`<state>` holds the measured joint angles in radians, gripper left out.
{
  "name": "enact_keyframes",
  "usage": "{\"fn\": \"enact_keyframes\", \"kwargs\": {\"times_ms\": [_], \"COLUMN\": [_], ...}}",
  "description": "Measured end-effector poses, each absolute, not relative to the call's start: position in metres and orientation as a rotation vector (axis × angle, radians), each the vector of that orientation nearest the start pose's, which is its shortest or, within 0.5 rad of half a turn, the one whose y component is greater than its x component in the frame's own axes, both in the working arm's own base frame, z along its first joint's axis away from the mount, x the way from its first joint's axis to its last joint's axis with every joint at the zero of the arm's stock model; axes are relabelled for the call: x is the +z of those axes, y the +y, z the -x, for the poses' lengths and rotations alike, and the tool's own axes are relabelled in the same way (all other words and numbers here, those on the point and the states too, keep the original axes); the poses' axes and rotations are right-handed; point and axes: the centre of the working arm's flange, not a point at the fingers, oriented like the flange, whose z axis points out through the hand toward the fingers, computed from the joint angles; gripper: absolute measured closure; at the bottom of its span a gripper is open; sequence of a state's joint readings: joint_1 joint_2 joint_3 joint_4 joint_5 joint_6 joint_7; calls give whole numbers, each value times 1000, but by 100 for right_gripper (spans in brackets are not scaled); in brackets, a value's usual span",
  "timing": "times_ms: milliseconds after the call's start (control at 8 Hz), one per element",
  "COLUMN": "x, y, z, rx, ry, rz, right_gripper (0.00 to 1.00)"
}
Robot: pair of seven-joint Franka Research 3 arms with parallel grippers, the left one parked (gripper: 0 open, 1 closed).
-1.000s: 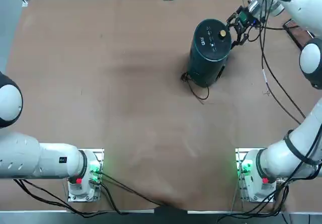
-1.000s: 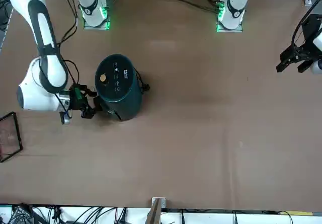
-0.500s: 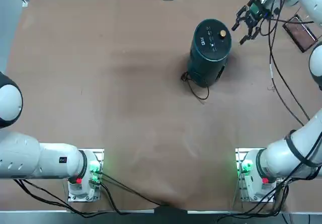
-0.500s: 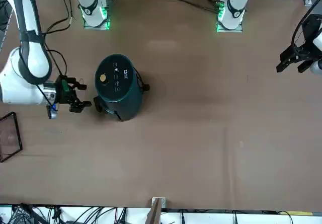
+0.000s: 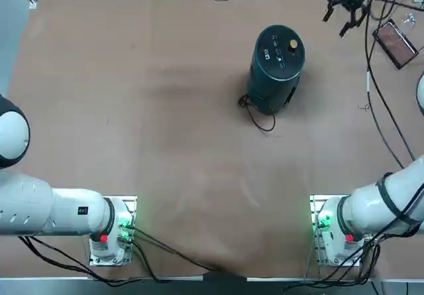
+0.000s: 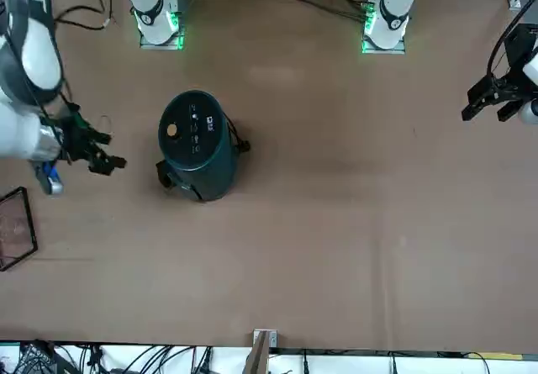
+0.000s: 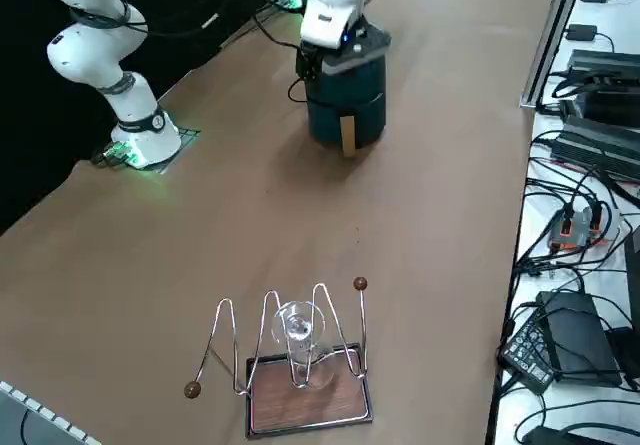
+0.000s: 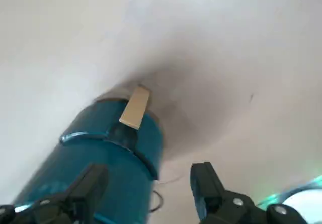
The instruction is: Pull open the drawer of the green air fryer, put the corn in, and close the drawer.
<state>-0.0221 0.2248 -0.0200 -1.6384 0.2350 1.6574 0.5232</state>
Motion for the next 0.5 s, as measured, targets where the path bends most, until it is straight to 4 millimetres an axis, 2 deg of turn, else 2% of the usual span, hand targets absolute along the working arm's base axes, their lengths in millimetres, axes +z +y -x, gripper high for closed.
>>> {"fn": "enact_keyframes", "kwargs": {"times_ms": [250, 500], "x": [512, 551], "y": [-18, -28], "z": [-597, -584], "rx": [228, 114], "ry": [567, 265], "rz": [2998, 3084], "right_gripper": [0, 0]}}
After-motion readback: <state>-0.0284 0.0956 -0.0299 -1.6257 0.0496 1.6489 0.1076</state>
